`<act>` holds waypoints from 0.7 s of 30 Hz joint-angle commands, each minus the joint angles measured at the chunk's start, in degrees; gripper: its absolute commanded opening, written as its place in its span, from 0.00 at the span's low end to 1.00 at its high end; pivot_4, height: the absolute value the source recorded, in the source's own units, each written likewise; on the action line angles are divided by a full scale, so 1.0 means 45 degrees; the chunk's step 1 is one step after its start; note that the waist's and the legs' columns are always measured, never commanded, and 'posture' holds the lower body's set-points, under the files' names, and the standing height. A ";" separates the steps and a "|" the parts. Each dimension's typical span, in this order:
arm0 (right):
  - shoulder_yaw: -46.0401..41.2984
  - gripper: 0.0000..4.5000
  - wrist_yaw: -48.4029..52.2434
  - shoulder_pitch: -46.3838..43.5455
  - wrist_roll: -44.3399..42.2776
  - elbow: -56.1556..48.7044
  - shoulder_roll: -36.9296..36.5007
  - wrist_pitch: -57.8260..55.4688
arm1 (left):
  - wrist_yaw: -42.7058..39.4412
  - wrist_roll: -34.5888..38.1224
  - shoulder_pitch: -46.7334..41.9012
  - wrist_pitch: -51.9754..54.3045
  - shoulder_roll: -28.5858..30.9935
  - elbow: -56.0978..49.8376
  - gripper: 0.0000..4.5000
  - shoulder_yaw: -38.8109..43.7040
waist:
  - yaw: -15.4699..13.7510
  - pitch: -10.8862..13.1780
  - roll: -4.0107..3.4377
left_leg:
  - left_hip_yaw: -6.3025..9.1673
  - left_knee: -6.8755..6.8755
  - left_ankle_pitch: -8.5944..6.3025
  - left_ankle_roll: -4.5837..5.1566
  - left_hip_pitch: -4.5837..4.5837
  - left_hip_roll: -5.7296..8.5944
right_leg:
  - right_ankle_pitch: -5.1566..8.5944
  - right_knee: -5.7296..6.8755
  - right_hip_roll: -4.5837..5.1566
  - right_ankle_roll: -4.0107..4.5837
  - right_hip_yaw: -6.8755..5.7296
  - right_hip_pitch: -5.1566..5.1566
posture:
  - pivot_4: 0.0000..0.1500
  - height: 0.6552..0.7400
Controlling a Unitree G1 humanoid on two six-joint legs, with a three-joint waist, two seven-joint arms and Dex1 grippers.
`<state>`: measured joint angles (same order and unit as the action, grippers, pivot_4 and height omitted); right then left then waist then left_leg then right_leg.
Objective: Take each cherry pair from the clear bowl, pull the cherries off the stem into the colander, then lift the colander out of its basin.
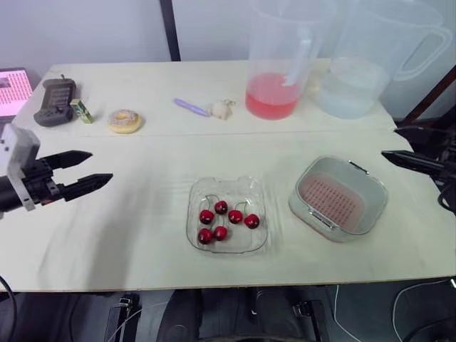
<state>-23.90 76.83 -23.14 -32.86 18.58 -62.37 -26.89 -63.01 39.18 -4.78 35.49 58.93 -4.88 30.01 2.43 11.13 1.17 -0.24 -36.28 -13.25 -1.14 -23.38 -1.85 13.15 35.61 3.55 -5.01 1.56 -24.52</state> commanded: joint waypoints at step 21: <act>-0.0368 0.99 -0.0636 0.0411 -0.0083 -0.1355 0.0581 0.0764 | -0.0156 0.0223 -0.1526 0.0137 -0.0140 0.0226 1.00 -0.0761 | -0.0028 0.0000 0.0000 | 0.0011 -0.0132 0.0000 0.0001 -0.0001 -0.0001 | 0.0001 0.0121 -0.0003 -0.0003 0.0002 0.0008 | 1.00 0.98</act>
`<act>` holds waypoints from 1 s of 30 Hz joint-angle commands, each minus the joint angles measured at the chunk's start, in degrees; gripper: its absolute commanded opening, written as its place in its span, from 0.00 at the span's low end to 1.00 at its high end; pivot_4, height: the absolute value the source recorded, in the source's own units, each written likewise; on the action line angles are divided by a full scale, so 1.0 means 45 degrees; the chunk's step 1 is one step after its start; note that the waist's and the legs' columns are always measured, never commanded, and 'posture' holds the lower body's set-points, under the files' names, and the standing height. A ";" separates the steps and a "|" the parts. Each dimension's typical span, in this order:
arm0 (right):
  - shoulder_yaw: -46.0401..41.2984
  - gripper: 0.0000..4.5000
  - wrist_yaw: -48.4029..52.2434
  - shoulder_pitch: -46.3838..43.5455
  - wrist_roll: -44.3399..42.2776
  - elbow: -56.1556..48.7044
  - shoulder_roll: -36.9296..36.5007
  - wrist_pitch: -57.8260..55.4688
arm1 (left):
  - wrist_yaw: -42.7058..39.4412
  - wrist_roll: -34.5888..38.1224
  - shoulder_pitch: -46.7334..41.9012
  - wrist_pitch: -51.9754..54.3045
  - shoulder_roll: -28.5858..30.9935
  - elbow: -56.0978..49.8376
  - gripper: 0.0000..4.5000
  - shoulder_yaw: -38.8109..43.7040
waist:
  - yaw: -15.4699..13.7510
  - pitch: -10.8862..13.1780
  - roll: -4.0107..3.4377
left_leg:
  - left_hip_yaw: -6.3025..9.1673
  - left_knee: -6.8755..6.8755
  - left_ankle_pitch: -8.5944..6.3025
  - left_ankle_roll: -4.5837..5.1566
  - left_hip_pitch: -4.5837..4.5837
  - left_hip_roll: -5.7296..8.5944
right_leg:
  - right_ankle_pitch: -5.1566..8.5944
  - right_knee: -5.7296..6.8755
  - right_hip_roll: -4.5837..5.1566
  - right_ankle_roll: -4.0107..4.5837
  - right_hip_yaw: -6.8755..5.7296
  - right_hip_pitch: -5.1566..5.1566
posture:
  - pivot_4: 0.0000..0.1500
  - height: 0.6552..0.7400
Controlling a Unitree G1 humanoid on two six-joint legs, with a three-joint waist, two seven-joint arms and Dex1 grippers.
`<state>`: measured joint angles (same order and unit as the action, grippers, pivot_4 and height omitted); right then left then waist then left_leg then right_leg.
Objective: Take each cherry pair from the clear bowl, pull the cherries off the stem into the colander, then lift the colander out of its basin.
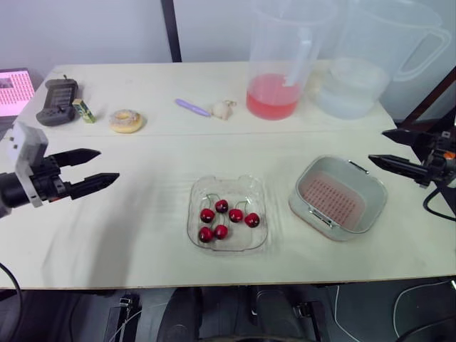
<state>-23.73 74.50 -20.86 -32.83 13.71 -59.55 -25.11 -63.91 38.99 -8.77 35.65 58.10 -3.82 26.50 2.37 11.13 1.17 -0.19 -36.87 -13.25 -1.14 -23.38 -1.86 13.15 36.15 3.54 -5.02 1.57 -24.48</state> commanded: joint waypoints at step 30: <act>0.9191 0.99 -0.1688 -0.8634 -0.0097 -0.6859 0.1697 -0.6022 | -0.3406 -0.0738 -0.2784 -0.1851 -0.0287 -0.0043 1.00 -0.3540 | 0.0008 0.0009 0.0003 | 0.0003 -0.0017 -0.0004 0.0005 -0.0075 -0.0020 | -0.0002 -0.0003 0.0001 0.0018 -0.0023 -0.0064 | 1.00 0.98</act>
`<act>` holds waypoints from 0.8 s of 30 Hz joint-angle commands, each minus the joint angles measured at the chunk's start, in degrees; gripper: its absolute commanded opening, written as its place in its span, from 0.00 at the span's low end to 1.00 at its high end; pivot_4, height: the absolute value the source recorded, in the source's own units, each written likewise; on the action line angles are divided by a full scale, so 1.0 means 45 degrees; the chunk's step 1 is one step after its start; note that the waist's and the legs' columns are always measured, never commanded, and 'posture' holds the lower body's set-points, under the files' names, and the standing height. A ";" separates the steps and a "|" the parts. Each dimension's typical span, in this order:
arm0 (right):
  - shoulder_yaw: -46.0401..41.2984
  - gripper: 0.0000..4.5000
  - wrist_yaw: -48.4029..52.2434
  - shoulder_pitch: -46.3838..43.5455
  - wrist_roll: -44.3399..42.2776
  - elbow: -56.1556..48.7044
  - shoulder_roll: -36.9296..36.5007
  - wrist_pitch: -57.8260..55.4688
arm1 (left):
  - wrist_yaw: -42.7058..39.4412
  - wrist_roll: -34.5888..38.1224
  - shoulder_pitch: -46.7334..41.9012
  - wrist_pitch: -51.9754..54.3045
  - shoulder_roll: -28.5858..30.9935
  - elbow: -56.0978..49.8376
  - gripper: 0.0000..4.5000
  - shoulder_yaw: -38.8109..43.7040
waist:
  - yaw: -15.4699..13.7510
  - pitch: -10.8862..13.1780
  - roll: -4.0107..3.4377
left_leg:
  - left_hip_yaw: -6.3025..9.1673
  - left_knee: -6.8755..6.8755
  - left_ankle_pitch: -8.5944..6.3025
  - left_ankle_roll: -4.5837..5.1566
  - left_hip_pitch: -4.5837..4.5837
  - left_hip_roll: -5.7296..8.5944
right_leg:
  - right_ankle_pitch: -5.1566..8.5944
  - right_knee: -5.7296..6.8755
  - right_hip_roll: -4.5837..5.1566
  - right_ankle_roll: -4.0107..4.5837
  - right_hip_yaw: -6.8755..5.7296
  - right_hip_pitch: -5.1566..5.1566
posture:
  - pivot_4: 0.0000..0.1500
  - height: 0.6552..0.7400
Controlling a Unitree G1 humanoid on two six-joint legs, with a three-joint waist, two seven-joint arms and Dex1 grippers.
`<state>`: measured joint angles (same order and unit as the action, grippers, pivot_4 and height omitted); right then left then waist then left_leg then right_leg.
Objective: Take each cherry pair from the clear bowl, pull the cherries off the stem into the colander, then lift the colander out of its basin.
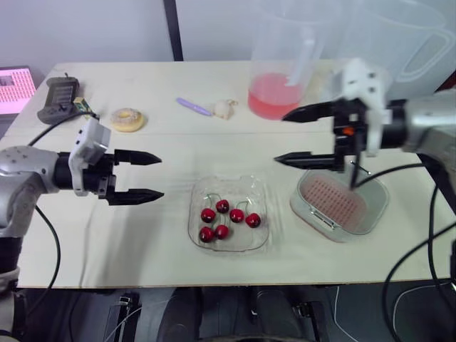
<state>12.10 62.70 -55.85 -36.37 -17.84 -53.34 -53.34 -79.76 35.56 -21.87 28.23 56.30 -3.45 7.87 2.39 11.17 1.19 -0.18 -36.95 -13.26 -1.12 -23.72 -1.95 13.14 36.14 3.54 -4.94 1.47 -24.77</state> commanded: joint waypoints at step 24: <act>0.6455 0.71 -0.0875 -0.0156 0.5984 0.0526 0.4235 -0.0324 | 0.1689 0.0266 0.2480 -0.0076 0.0254 -0.1037 1.00 0.2801 | -0.0013 -0.0009 0.0014 | 0.0053 -0.0061 0.0007 -0.0005 -0.0097 0.0005 | -0.0010 0.0068 -0.0015 -0.0002 -0.0025 -0.0078 | 1.00 0.98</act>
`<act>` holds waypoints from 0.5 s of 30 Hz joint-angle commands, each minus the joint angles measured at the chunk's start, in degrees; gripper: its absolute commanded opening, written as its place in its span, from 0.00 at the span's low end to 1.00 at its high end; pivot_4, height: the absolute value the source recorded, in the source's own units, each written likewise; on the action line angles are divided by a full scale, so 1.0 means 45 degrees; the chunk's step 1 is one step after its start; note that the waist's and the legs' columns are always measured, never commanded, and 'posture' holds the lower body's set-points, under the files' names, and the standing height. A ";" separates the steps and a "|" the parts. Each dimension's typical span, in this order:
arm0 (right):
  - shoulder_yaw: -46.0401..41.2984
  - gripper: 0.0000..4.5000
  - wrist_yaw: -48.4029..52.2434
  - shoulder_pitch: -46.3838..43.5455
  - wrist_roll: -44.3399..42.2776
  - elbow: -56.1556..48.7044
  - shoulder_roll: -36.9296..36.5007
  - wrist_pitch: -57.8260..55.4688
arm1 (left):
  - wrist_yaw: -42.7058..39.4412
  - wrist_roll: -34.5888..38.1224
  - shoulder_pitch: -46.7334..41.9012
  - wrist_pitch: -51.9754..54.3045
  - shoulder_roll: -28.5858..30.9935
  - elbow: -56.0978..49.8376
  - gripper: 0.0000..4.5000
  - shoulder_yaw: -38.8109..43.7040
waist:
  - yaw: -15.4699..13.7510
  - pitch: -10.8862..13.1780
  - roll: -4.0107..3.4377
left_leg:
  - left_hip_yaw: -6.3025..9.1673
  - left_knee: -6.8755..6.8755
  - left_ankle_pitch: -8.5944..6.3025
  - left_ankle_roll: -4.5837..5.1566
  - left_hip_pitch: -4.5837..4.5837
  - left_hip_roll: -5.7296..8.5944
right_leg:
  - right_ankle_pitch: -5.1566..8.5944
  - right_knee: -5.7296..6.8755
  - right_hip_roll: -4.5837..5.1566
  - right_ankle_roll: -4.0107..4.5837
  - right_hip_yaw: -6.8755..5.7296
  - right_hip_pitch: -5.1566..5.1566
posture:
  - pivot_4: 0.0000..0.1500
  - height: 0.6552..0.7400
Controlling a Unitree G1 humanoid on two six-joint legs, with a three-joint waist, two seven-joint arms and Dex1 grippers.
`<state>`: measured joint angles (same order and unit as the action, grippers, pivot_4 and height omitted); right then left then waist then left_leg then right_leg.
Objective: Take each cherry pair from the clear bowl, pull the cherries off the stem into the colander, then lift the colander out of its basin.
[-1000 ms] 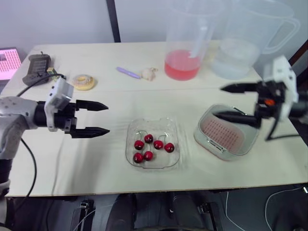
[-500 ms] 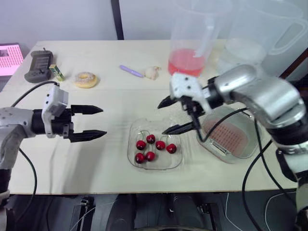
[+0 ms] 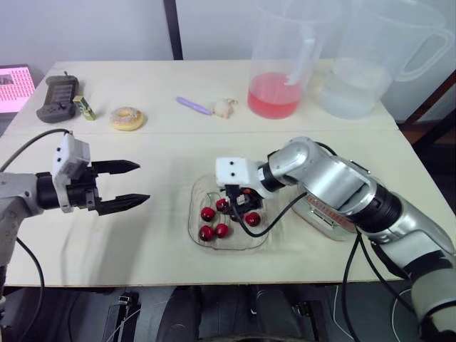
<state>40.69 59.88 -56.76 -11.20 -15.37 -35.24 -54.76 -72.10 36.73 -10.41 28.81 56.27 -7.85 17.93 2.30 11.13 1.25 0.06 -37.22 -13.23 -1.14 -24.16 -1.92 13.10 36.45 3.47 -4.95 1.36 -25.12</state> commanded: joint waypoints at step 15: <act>0.0687 0.71 -0.0351 0.0435 0.1621 0.0628 0.0800 0.0548 | 0.0272 -0.0115 0.0041 -0.0241 0.0334 -0.0126 1.00 0.0639 | 0.0021 -0.0002 0.0003 | 0.0005 0.0001 0.0000 0.0000 0.0001 0.0000 | -0.0001 0.0001 -0.0002 0.0000 -0.0003 0.0002 | 1.00 0.98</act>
<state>44.34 58.22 -54.65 -4.68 -11.99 -32.24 -52.53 -70.88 36.17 -10.28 28.28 56.80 -7.53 18.98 2.39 11.12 1.26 0.08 -37.22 -13.23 -1.14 -24.15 -1.92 13.10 36.45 3.46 -4.95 1.34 -25.11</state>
